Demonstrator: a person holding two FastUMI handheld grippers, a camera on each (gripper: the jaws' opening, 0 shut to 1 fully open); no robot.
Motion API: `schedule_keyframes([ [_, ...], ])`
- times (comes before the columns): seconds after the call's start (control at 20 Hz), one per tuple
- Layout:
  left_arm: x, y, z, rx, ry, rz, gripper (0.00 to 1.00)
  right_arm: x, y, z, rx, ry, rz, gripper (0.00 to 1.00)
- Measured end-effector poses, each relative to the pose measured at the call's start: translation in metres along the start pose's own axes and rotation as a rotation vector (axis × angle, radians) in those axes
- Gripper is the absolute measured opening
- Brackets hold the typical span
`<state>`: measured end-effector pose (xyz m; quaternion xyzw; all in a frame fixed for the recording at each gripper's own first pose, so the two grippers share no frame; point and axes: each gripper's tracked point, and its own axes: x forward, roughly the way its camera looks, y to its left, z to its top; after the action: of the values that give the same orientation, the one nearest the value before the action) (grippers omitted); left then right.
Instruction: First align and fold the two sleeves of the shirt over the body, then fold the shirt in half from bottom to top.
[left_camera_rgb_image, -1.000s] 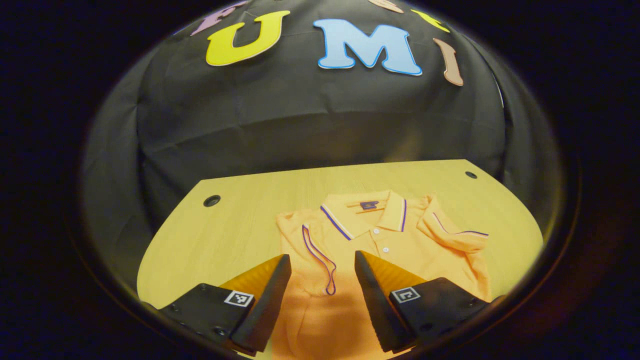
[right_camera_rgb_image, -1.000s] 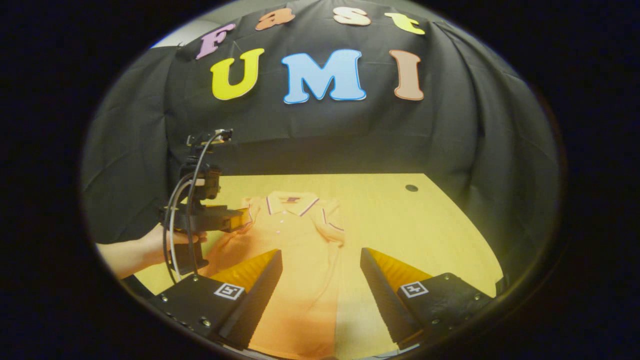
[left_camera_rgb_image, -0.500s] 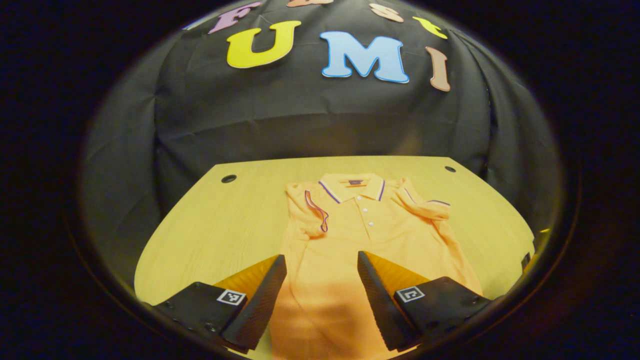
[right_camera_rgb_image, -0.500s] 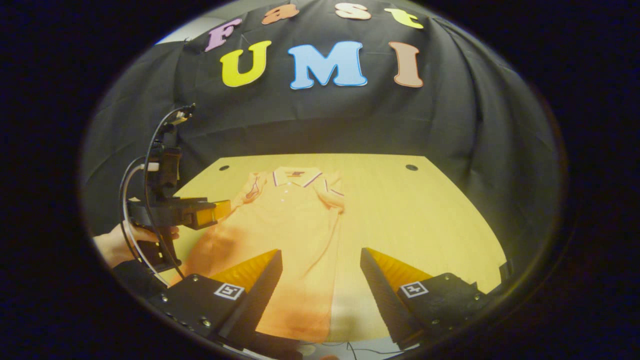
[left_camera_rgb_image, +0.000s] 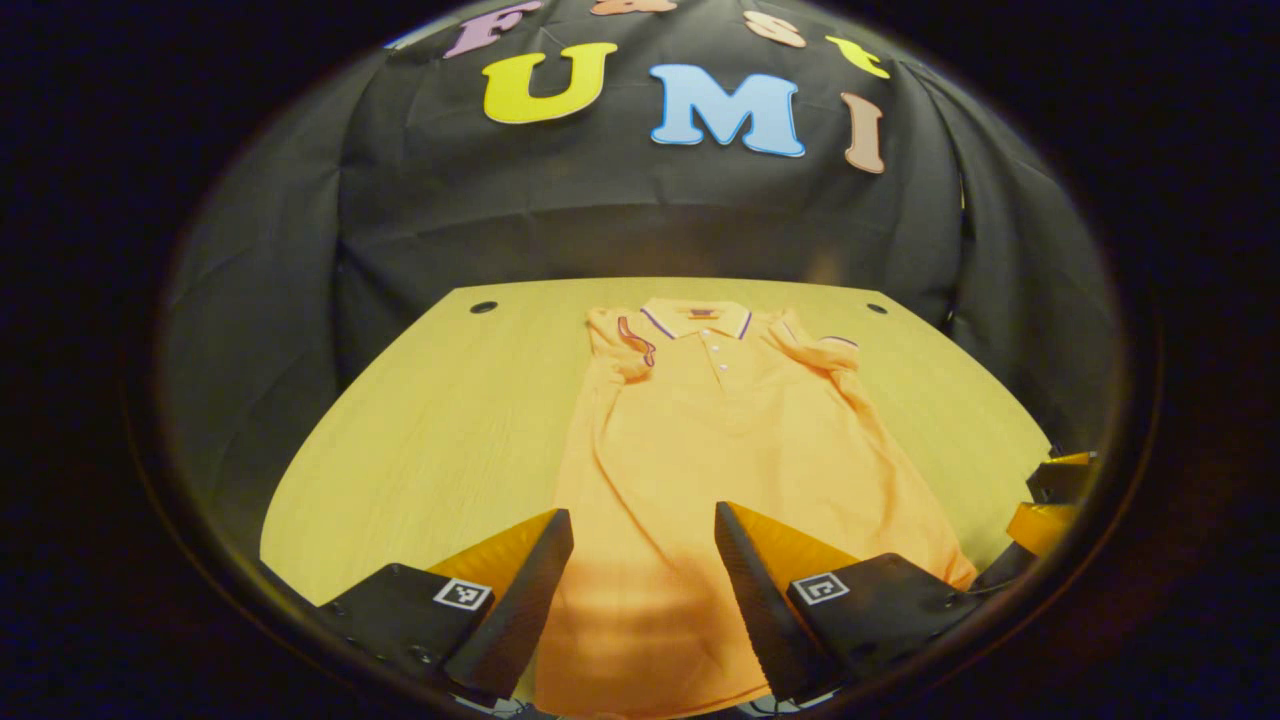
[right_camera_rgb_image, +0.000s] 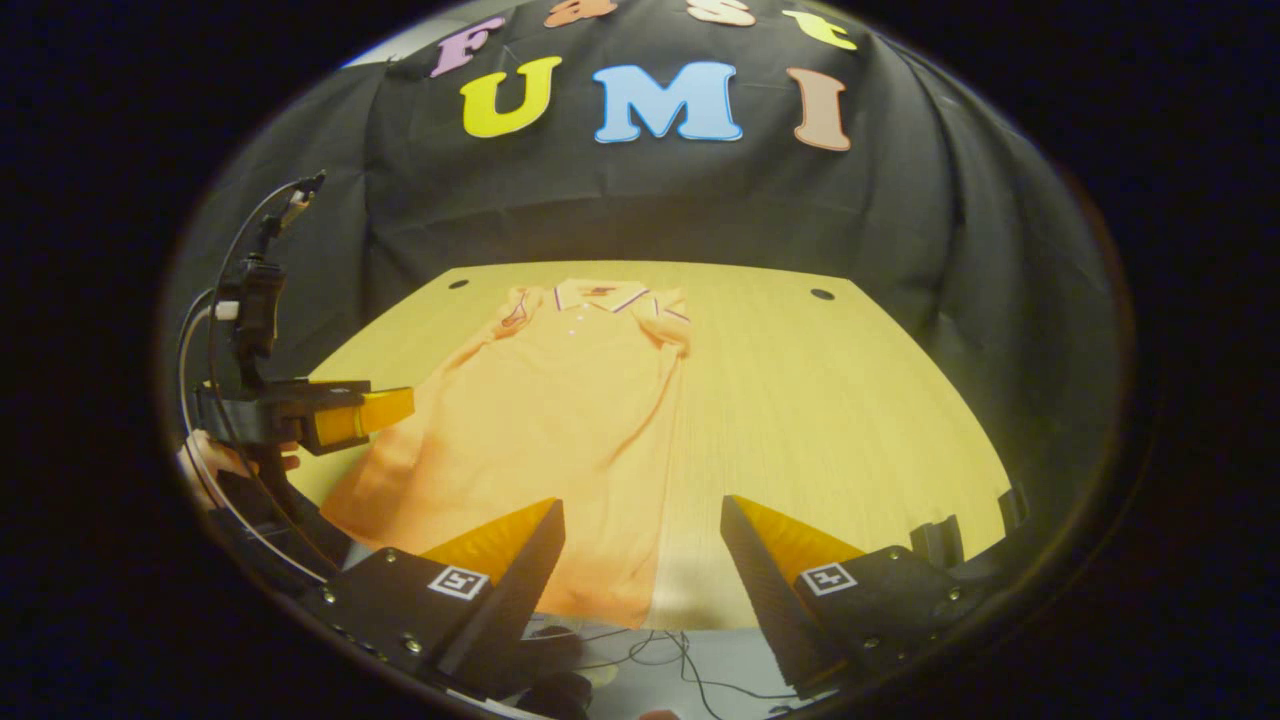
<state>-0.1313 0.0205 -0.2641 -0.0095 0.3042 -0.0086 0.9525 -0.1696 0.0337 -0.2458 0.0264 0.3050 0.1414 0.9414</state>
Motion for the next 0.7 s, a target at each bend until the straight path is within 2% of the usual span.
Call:
schedule_keyframes([
  [0.3,-0.034,0.019,-0.04,0.033,0.025,-0.022,0.93,0.008,0.013,-0.018,-0.002,0.017,-0.011,0.98],
  [0.7,-0.057,0.042,-0.092,-0.005,0.112,-0.032,0.94,0.021,0.019,-0.047,0.0,0.091,-0.029,0.98],
])
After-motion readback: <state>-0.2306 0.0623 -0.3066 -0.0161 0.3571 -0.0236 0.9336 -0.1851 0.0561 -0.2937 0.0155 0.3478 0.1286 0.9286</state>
